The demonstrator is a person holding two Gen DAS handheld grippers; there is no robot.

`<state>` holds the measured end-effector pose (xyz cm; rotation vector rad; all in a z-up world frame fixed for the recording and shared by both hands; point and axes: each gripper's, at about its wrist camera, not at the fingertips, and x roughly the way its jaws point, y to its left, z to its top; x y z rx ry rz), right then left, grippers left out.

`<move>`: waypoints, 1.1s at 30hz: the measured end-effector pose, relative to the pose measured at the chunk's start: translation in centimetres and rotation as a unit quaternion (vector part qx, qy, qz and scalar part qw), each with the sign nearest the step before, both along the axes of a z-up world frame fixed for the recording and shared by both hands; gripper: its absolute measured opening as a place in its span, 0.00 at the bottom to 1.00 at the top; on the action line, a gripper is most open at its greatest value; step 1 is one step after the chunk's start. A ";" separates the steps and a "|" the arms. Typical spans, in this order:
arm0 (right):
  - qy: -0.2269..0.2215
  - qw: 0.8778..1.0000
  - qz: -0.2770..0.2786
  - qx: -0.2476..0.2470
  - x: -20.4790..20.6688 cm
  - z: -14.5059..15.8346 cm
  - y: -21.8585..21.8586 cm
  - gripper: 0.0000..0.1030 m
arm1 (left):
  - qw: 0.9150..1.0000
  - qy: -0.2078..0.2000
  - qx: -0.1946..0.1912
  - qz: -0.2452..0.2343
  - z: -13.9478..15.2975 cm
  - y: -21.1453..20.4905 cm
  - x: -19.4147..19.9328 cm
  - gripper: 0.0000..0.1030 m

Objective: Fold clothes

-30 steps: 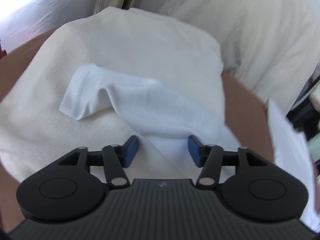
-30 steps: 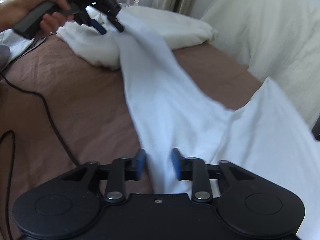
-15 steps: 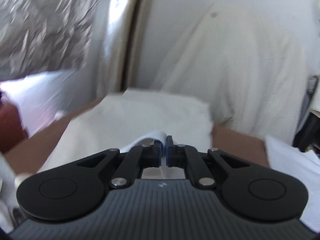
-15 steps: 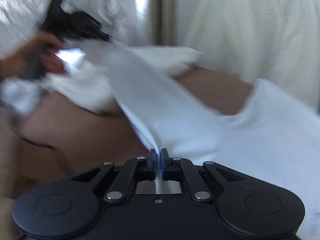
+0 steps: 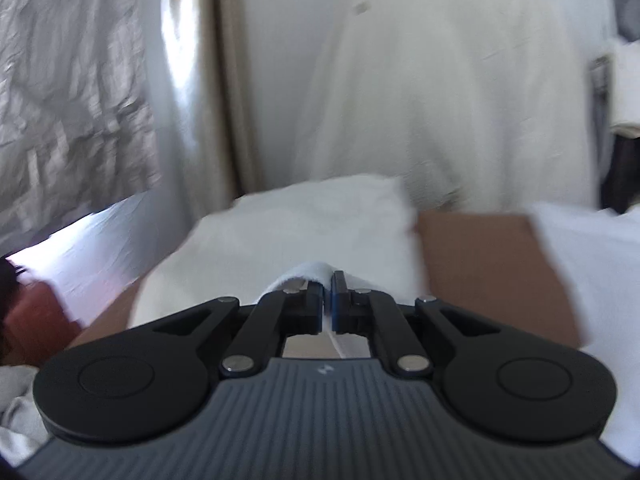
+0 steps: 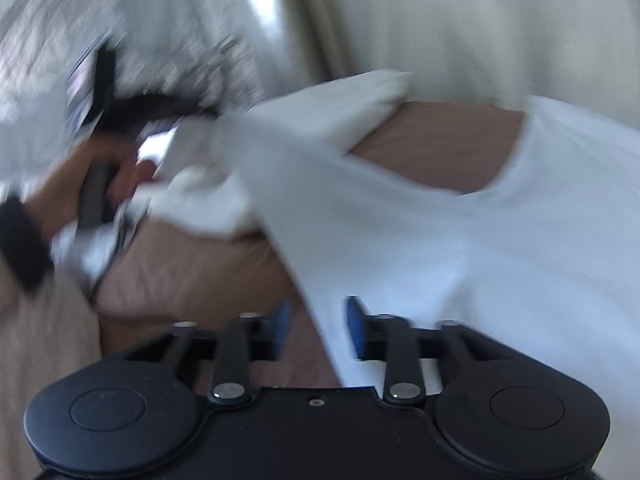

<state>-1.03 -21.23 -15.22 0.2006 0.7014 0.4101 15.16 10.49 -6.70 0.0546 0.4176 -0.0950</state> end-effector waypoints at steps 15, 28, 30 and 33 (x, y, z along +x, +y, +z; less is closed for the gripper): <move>-0.070 0.972 -0.073 -0.214 -8.2 5.6 -12.3 0.87 | 0.933 0.093 -0.235 -0.256 5.9 -23.7 -8.2 0.04; 0.056 0.992 -0.102 -0.041 -2.8 -0.7 -16.0 0.87 | 0.940 0.143 -0.068 -0.302 -1.3 -28.2 -10.7 0.61; 0.062 0.988 -0.143 -0.005 -3.1 -0.6 -17.5 0.87 | 0.951 0.153 -0.044 -0.265 -2.6 -25.4 -9.5 0.63; 0.035 0.980 -0.195 0.000 -3.8 0.5 -18.7 0.87 | 0.959 0.190 0.005 -0.209 -5.3 -21.8 -7.6 0.62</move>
